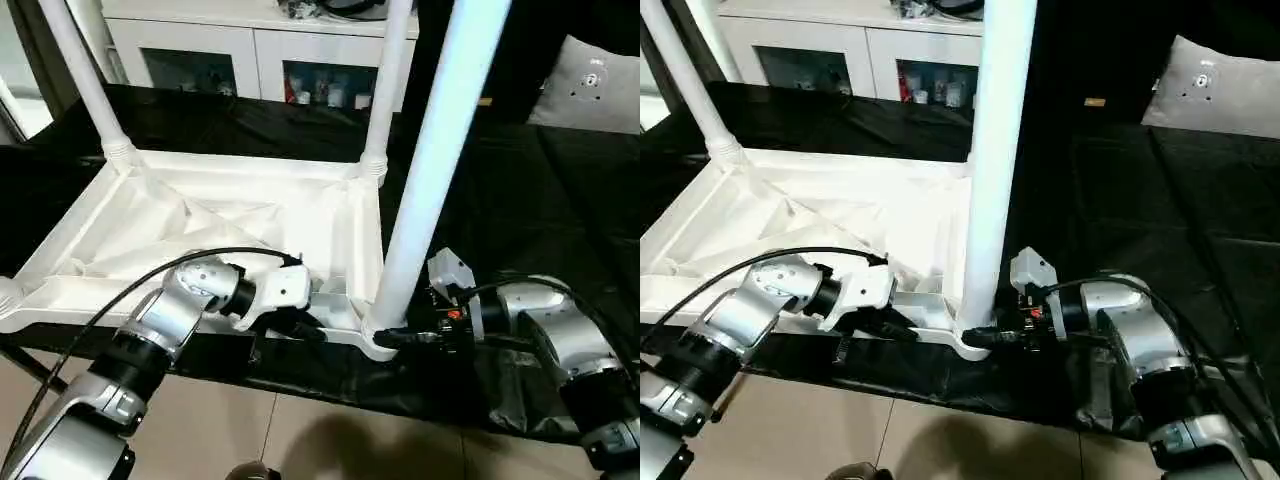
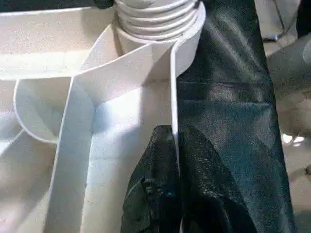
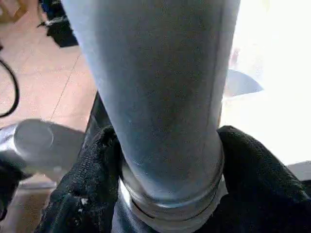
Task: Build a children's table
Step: Rotate leg to tighten
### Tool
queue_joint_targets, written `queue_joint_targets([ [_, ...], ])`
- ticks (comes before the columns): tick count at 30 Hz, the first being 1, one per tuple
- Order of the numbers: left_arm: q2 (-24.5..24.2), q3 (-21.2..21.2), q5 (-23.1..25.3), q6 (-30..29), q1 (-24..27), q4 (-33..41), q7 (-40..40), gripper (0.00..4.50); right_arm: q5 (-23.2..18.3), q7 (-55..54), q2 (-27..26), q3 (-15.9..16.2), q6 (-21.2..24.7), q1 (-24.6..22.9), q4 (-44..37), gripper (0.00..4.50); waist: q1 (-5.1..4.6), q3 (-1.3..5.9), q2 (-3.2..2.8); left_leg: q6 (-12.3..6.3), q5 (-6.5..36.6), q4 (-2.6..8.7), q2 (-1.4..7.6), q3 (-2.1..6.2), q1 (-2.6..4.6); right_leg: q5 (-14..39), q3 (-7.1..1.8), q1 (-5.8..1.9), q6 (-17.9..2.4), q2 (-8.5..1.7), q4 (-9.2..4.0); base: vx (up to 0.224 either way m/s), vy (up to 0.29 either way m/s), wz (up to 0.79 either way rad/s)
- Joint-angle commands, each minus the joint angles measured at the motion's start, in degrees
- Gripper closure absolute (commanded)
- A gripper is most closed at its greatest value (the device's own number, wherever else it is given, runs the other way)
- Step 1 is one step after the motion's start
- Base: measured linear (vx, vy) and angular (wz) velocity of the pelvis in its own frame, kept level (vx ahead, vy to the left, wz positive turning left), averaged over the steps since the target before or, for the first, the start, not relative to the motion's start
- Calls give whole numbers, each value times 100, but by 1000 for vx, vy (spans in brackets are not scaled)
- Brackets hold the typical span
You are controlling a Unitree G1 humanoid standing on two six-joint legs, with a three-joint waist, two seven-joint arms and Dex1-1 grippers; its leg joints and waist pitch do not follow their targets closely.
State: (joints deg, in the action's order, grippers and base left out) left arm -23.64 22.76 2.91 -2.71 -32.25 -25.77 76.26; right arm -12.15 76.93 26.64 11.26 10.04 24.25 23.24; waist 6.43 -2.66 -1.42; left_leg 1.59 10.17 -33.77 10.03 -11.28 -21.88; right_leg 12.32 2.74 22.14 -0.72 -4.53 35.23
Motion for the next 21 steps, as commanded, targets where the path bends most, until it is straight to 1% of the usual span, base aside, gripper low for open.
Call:
queue_joint_targets([
  [1,302,163,-118,-284,94,212,-183,450,8,-491,-193,-7,286,-1,-29,182,-13,310,62,-383,1018,388,366,145,117,649,-219,-198,-1461,-428,-389,0,0,0],
  [2,436,72,-145,-494,108,316,-441,450,105,-977,-363,-83,466,55,47,183,-30,293,64,-289,1157,410,364,150,124,963,-225,-197,-1396,-435,-417,0,0,0],
  [3,472,53,-140,-543,108,341,-514,450,110,-1092,-413,-113,512,67,65,184,-59,267,71,-173,1355,441,356,164,129,1360,-230,-187,-1300,-439,-461,0,0,0],
  [4,740,-72,-86,-898,106,532,-1076,450,125,-1968,-803,-355,824,156,195,184,-110,236,71,-53,1571,472,354,183,145,1739,-239,-169,-1216,-448,-496,0,0,0],
  [5,740,-72,-86,-898,106,532,-1076,450,125,-1968,-803,-355,824,156,195,184,-148,235,75,17,1660,478,352,191,148,1887,-245,-171,-1174,-452,-501,0,0,0],
  [6,898,-123,-34,-1140,94,605,-1383,450,102,-2426,-1023,-506,950,200,274,184,-171,230,79,61,1742,485,343,205,151,2065,-244,-170,-1117,-460,-524,0,0,0],
  [7,1184,-177,146,-1351,62,608,-1930,450,96,-3162,-1362,-732,1070,273,431,184,-268,239,72,166,1705,513,344,231,116,2073,-239,-189,-1023,-450,-518,0,0,0],
  [8,1275,-201,187,-1426,47,583,-2084,450,122,-3355,-1440,-772,1088,287,465,185,-296,241,73,180,1728,510,337,228,133,2041,-237,-165,-1016,-439,-531,0,0,0],
  [9,1348,-221,221,-1487,34,564,-2209,450,144,-3511,-1503,-805,1103,298,492,185,-330,255,81,167,1721,494,328,218,152,1930,-242,-162,-1031,-438,-541,0,0,0],
  [10,1602,-255,358,-1546,-33,421,-2658,450,197,-3984,-1712,-898,1100,329,590,185,-357,256,79,121,1670,478,320,204,146,1755,-252,-157,-1069,-429,-548,0,0,0],
  [11,1759,-289,408,-1582,-82,312,-2914,450,222,-4234,-1833,-943,1070,349,653,185,-370,251,76,101,1644,475,323,191,154,1651,-262,-142,-1093,-418,-551,0,0,0],
  [12,1890,-314,445,-1624,-122,229,-3134,450,249,-4445,-1943,-989,1055,363,695,185,-375,243,84,78,1623,469,316,186,153,1613,-264,-136,-1098,-413,-559,0,0,0],
  [13,2032,-342,466,-1582,-170,132,-3351,450,231,-4565,-2064,-1037,982,364,710,185,-350,254,110,-26,1447,448,287,174,135,1552,-260,-164,-1057,-424,-570,0,0,0],
  [14,2179,-408,432,-1549,-212,78,-3513,450,215,-4662,-2193,-1105,958,349,664,185,-337,256,95,-59,1395,443,288,175,135,1515,-260,-165,-1044,-423,-568,0,0,0],
  [15,2184,-411,429,-1547,-213,76,-3517,450,213,-4665,-2196,-1107,958,348,662,129,-327,255,90,-118,1315,443,284,167,126,1417,-260,-171,-1027,-407,-570,0,0,0],
  [16,2265,-467,365,-1515,-238,52,-3562,450,200,-4726,-2259,-1143,944,332,626,129,-300,270,79,-157,1216,440,291,169,123,1263,-259,-183,-1039,-411,-548,0,0,0],
  [17,2306,-502,361,-1531,-251,64,-3604,450,208,-4784,-2307,-1171,933,319,588,115,-290,269,71,-175,1163,442,292,171,118,1171,-255,-188,-1053,-407,-537,0,0,0],
  [18,2306,-502,361,-1531,-251,64,-3604,450,208,-4784,-2307,-1171,933,319,588,115,-284,272,70,-196,1141,442,295,166,121,1086,-256,-187,-1068,-402,-530,0,0,0],
  [19,2247,-482,436,-1571,-252,73,-3628,450,238,-4835,-2304,-1157,884,280,505,101,-277,277,43,-239,1042,444,302,169,120,840,-247,-195,-1134,-397,-509,0,0,0],
  [20,2213,-472,464,-1574,-251,67,-3624,450,249,-4831,-2287,-1147,857,265,477,88,-278,280,48,-252,1024,438,299,165,116,785,-246,-201,-1149,-397,-504,0,0,0],
  [21,2133,-463,518,-1554,-252,28,-3601,450,245,-4794,-2240,-1161,798,233,425,88,-269,286,40,-286,969,433,299,166,111,691,-244,-212,-1180,-404,-492,0,0,0],
])
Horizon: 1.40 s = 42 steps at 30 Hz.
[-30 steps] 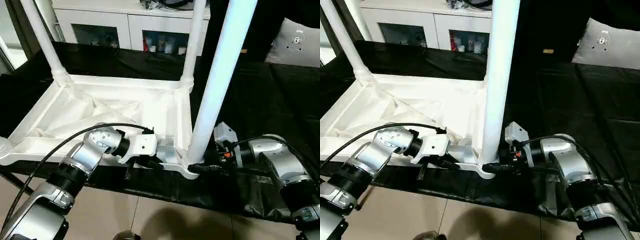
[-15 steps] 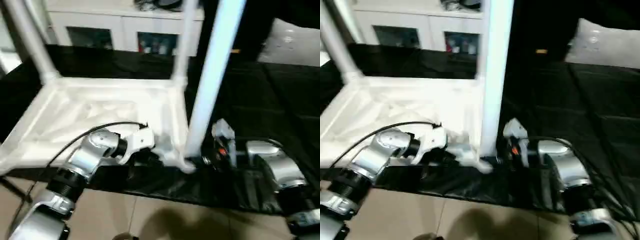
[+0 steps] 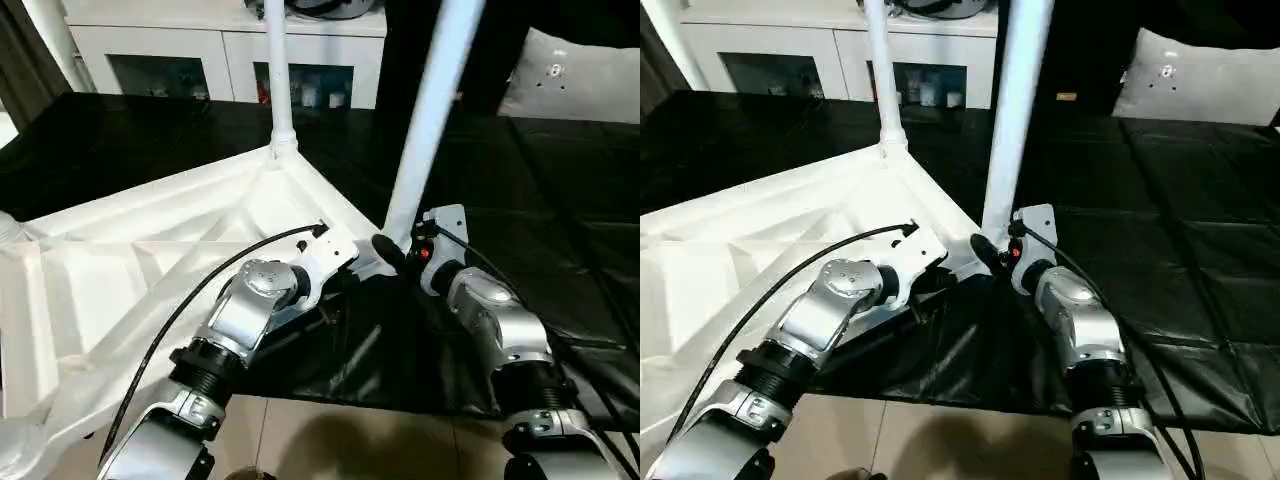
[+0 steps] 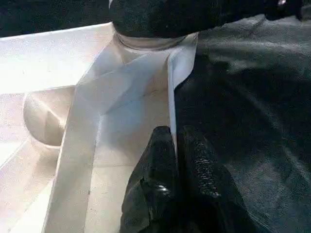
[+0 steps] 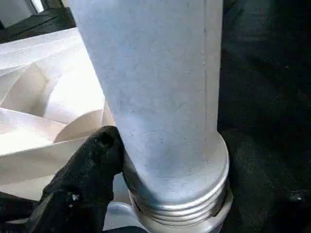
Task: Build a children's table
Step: Rotate leg to tighten
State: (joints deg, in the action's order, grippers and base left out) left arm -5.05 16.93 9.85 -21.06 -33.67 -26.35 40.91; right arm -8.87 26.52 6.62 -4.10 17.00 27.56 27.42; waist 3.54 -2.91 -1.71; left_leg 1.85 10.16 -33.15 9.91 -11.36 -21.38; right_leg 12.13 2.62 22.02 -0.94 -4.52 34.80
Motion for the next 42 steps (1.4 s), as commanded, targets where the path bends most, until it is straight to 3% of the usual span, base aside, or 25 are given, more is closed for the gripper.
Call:
queue_joint_targets([
  [1,212,125,-145,306,-110,56,-35,450,-78,279,-191,359,48,-116,-22,75,22,304,66,-322,981,373,311,170,56,722,-232,-198,-1157,-406,-457,0,0,0],
  [7,-241,143,-31,640,-111,-178,224,450,-281,1034,237,273,-185,-265,-300,22,28,287,70,-295,1223,395,316,181,63,1124,-230,-206,-1059,-413,-504,0,0,0],
  [12,-665,221,-43,1044,-68,-245,744,450,-342,1993,817,437,-256,-365,-491,5,32,307,67,-370,1093,379,323,177,43,915,-221,-219,-1120,-415,-467,0,0,0],
  [14,-864,297,-112,1249,-27,-209,1129,450,-348,2488,1089,562,-329,-382,-558,5,47,328,71,-393,997,361,326,181,44,780,-217,-236,-1164,-422,-445,0,0,0],
  [15,-922,325,-139,1313,-13,-199,1255,450,-353,2637,1160,603,-357,-382,-571,5,52,340,39,-414,932,351,326,178,42,659,-220,-238,-1192,-418,-429,0,0,0],
  [16,-1008,367,-170,1379,5,-182,1433,450,-337,2849,1267,675,-402,-373,-574,5,58,367,40,-504,745,323,334,171,40,198,-210,-238,-1305,-406,-375,0,0,0],
  [20,-1433,640,-271,1924,81,-114,2381,450,-140,3622,1690,1002,-767,-221,-411,5,124,406,30,-673,502,261,338,156,-1,-422,-188,-236,-1489,-400,-285,0,0,0],
  [23,-1616,790,-240,2133,85,-130,2732,450,-56,3862,1809,1129,-894,-142,-353,5,186,381,47,-627,723,271,365,144,22,-118,-187,-200,-1519,-411,-300,0,0,0],
  [25,-1754,916,-189,2356,68,-176,2964,450,-92,4185,1904,1234,-897,-108,-364,5,234,374,22,-530,870,286,382,145,46,148,-193,-185,-1471,-410,-311,0,0,0],
  [26,-1808,975,-149,2465,45,-227,3048,450,-126,4450,1973,1313,-932,-117,-404,5,236,369,69,-514,887,290,385,133,50,174,-199,-187,-1458,-406,-318,0,0,0],
  [29,-1868,1053,-167,2642,18,-267,3291,450,-169,4879,2069,1478,-998,-160,-453,5,303,371,56,-462,914,295,393,142,54,284,-205,-185,-1400,-419,-305,0,0,0],
  [30,-1872,1058,-180,2664,16,-269,3333,450,-153,4931,2084,1515,-1062,-167,-439,31,303,369,61,-443,937,296,389,143,50,317,-203,-181,-1392,-424,-309,0,0,0],
  [33,-1886,1082,-206,2745,5,-274,3443,450,-136,5076,2114,1626,-1073,-182,-378,38,308,378,63,-424,890,290,384,146,45,298,-205,-190,-1388,-430,-304,0,0,0],
  [36,-1903,1128,-167,2846,-14,-340,3464,450,-162,5193,2118,1679,-1064,-195,-304,82,325,383,56,-421,900,283,378,145,50,333,-207,-184,-1392,-430,-307,0,0,0],
  [38,-1910,1133,-180,2881,-17,-364,3484,450,-186,5226,2118,1677,-1043,-197,-300,83,331,391,61,-422,854,278,377,147,48,271,-206,-189,-1395,-426,-297,0,0,0],
  [42,-1917,1123,-184,2954,-25,-427,3546,450,-185,5298,2122,1676,-1068,-199,-260,127,362,404,61,-468,765,263,376,144,46,122,-200,-190,-1423,-423,-275,0,0,0],
])
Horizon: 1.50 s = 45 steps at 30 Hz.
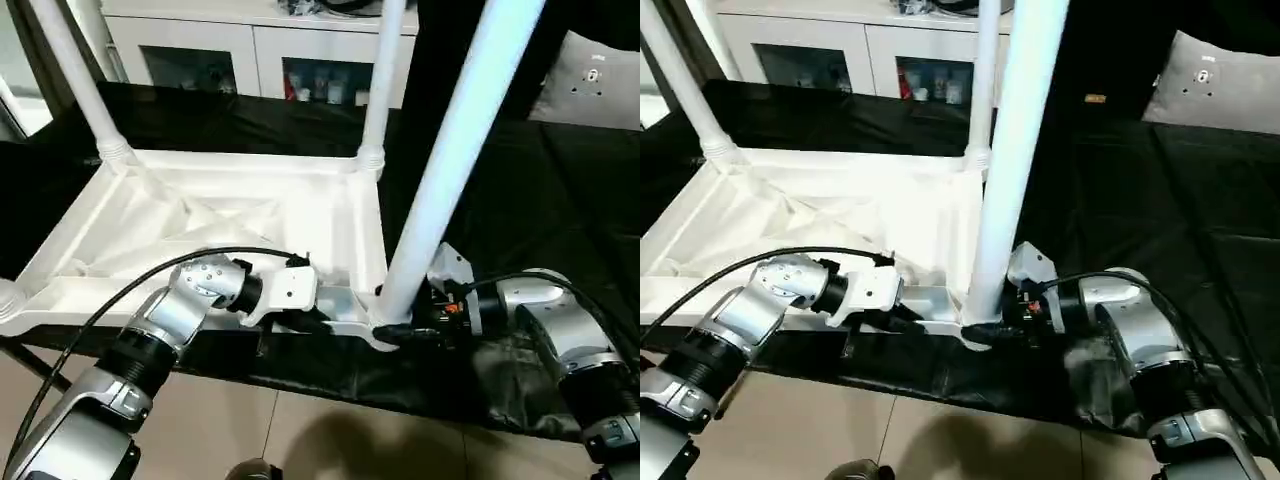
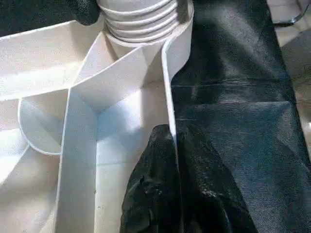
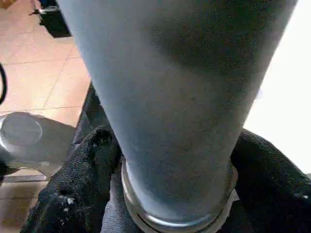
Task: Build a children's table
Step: Rotate leg to tighten
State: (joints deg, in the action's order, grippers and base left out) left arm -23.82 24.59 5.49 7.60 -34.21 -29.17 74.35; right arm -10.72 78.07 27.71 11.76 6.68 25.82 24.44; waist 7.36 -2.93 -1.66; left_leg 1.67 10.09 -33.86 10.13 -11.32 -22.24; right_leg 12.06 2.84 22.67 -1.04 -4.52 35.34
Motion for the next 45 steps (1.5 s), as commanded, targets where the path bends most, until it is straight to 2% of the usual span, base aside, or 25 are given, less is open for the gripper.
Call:
queue_joint_targets([
  [1,-39,352,254,93,29,-152,210,450,-1,148,13,94,-46,-25,49,130,-17,404,57,-452,780,334,354,138,135,143,-221,-250,-1416,-421,-334,0,0,0],
  [2,-36,335,246,91,32,-162,224,450,-12,123,0,88,-58,-34,65,153,-11,404,67,-445,803,332,354,134,141,180,-222,-248,-1418,-423,-337,0,0,0],
  [6,-20,306,180,41,50,-163,250,450,-66,127,-36,84,8,-94,15,171,7,401,71,-405,844,340,355,140,141,296,-224,-251,-1379,-426,-342,0,0,0],
  [7,7,270,83,-82,95,-88,278,450,-89,132,-58,103,53,-170,-23,175,13,406,98,-419,809,334,354,133,143,264,-226,-253,-1377,-425,-336,0,0,0],
  [10,83,171,-78,-376,154,46,249,450,-234,28,-177,25,261,-254,-131,180,29,411,86,-439,747,332,357,135,143,198,-219,-243,-1390,-416,-322,0,0,0],
  [12,148,100,-169,-593,182,127,194,450,-284,-146,-265,-21,424,-285,-212,181,18,402,101,-446,738,340,358,132,140,175,-220,-246,-1395,-412,-318,0,0,0],
  [13,200,53,-227,-744,201,184,143,450,-280,-307,-332,-42,500,-300,-260,181,18,396,94,-428,771,344,356,131,145,269,-221,-234,-1384,-412,-331,0,0,0],
  [14,343,-38,-296,-1081,223,300,-74,450,-176,-893,-545,-102,722,-280,-270,181,19,379,60,-402,825,353,355,137,146,373,-223,-222,-1366,-417,-351,0,0,0],
  [16,467,-95,-334,-1339,232,379,-256,450,-47,-1468,-758,-174,877,-220,-176,182,-46,343,86,-253,1059,389,337,143,139,778,-229,-224,-1297,-416,-393,0,0,0],
  [18,791,-234,-333,-1758,185,411,-791,450,-24,-2343,-1189,-406,1028,-103,32,182,-184,300,87,20,1535,436,312,175,167,1670,-242,-202,-1139,-437,-482,0,0,0],
  [19,1128,-356,-285,-1991,106,353,-1384,450,-17,-2987,-1521,-578,1140,-13,189,182,-254,271,99,98,1734,453,303,195,175,2099,-247,-190,-1022,-444,-529,0,0,0],
  [21,1247,-397,-257,-2055,77,324,-1603,450,8,-3167,-1622,-627,1194,8,219,182,-313,268,88,161,1843,474,298,226,161,2366,-233,-201,-928,-446,-547,0,0,0],
  [22,1448,-439,-224,-2142,34,238,-1897,450,83,-3528,-1795,-691,1181,67,354,182,-373,276,85,166,1878,478,302,219,180,2327,-244,-181,-857,-429,-576,0,0,0],
  [23,1573,-461,-204,-2195,8,181,-2072,450,136,-3756,-1902,-728,1162,106,444,182,-384,281,87,163,1874,484,302,224,187,2266,-241,-183,-863,-429,-582,0,0,0],
  [24,1782,-489,-108,-2232,-67,24,-2441,450,185,-4165,-2098,-801,1127,179,591,182,-418,255,110,127,1932,486,289,216,195,2285,-242,-165,-860,-418,-607,0,0,0],
  [25,1849,-500,-68,-2249,-92,-21,-2566,450,202,-4302,-2164,-825,1117,198,627,182,-426,258,107,99,1953,471,269,205,226,2365,-253,-150,-842,-421,-633,0,0,0],
  [27,1976,-530,48,-2306,-143,-82,-2834,450,248,-4584,-2309,-887,1069,216,647,182,-422,256,98,63,1928,480,272,209,218,2429,-257,-161,-796,-429,-648,0,0,0],
  [28,2015,-537,114,-2303,-183,-124,-2937,450,186,-4577,-2384,-935,976,194,594,126,-404,278,88,24,1817,484,283,209,213,2261,-265,-172,-759,-427,-645,0,0,0],
  [31,1998,-548,167,-2316,-198,-117,-2974,450,167,-4554,-2392,-975,870,152,506,110,-384,297,82,-63,1604,488,291,195,182,1677,-264,-198,-879,-404,-588,0,0,0],
  [34,1883,-533,251,-2320,-171,-83,-2966,450,98,-4400,-2329,-1045,817,82,350,78,-374,287,90,-139,1528,486,285,181,178,1527,-266,-213,-946,-410,-587,0,0,0],
  [35,1839,-524,271,-2301,-164,-86,-2957,450,64,-4330,-2301,-1068,795,61,304,78,-369,287,90,-151,1513,483,285,179,177,1527,-268,-216,-950,-415,-588,0,0,0],
  [40,1499,-486,346,-2012,-110,-153,-2670,450,24,-3703,-1914,-1010,475,-129,21,22,-323,292,108,-242,1382,478,296,177,163,1461,-264,-230,-925,-412,-586,0,0,0],
  [45,1160,-432,398,-1783,-86,-228,-2323,450,-22,-3110,-1488,-987,371,-212,-103,5,-294,326,103,-382,1026,443,300,165,138,760,-251,-259,-1111,-407,-503,0,0,0],
])
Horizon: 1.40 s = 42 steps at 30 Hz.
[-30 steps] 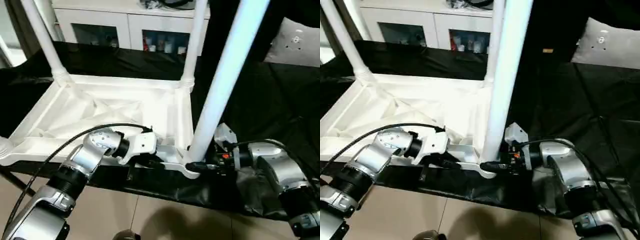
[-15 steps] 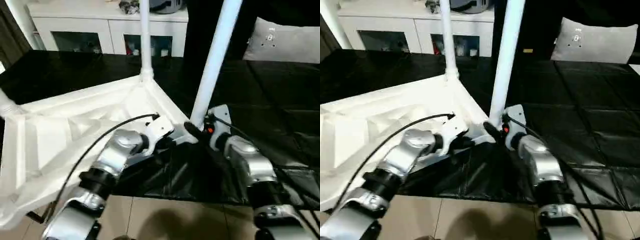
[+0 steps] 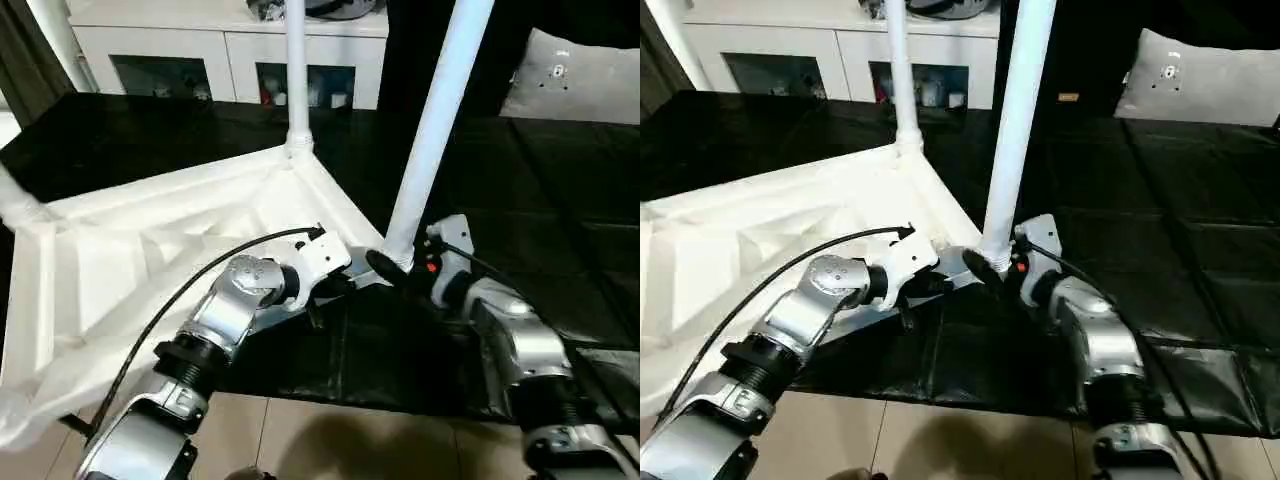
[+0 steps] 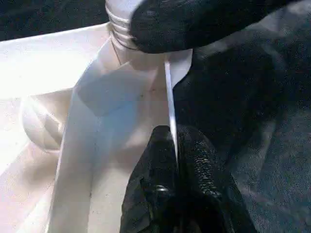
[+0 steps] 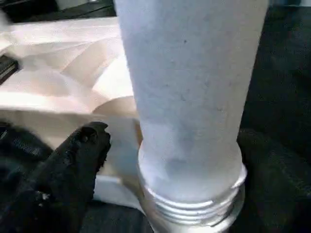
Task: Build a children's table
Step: Rotate leg to tighten
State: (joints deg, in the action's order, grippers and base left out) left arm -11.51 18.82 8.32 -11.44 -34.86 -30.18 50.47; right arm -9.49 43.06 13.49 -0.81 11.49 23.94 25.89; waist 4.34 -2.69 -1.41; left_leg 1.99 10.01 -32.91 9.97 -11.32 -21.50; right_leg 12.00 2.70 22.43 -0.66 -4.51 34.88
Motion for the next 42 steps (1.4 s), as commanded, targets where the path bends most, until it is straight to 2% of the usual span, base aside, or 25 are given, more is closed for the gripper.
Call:
queue_joint_targets([
  [1,-219,189,90,341,-14,-151,315,450,-133,621,141,277,-178,-13,-240,5,20,313,80,-447,966,336,315,163,56,647,-233,-243,-1185,-411,-447,0,0,0],
  [2,-244,197,84,381,-13,-155,358,450,-132,660,177,279,-190,-11,-239,5,29,319,78,-466,931,328,312,160,56,595,-232,-244,-1197,-411,-442,0,0,0],
  [4,-445,293,24,753,-4,-185,782,450,-130,1087,478,324,-299,21,-226,5,50,353,70,-558,707,291,317,153,29,149,-221,-249,-1274,-395,-374,0,0,0],
  [5,-498,329,13,830,6,-178,906,450,-127,1188,542,333,-332,33,-224,5,52,345,61,-585,718,296,321,151,24,95,-216,-241,-1302,-390,-371,0,0,0],
  [9,-818,573,32,1119,58,-115,1557,450,-219,1849,851,378,-455,91,-256,5,107,339,40,-573,861,297,355,138,49,135,-207,-227,-1401,-395,-360,0,0,0],
  [11,-938,671,62,1299,57,-129,1760,450,-338,2206,954,412,-451,98,-282,5,132,345,66,-566,886,295,363,134,56,163,-208,-227,-1436,-407,-348,0,0,0],
  [13,-999,709,39,1477,47,-177,1930,450,-420,2488,1027,455,-453,114,-280,33,157,341,85,-558,911,294,365,131,54,274,-210,-230,-1405,-411,-354,0,0,0],
  [21,-1201,883,-48,1823,7,-220,2598,450,-597,3540,1335,832,-184,78,-405,85,236,348,78,-525,918,289,371,131,67,391,-210,-215,-1390,-416,-344,0,0,0],
  [36,-1317,942,-39,1872,13,-327,2982,450,-721,4078,1498,1048,103,4,-510,217,289,341,85,-424,951,293,377,138,75,596,-216,-205,-1362,-429,-354,0,0,0],
  [42,-1184,809,-223,1438,151,-125,2870,450,-854,3904,1341,1010,263,-135,-675,241,303,346,106,-435,862,286,376,133,67,539,-220,-211,-1356,-432,-337,0,0,0],
])
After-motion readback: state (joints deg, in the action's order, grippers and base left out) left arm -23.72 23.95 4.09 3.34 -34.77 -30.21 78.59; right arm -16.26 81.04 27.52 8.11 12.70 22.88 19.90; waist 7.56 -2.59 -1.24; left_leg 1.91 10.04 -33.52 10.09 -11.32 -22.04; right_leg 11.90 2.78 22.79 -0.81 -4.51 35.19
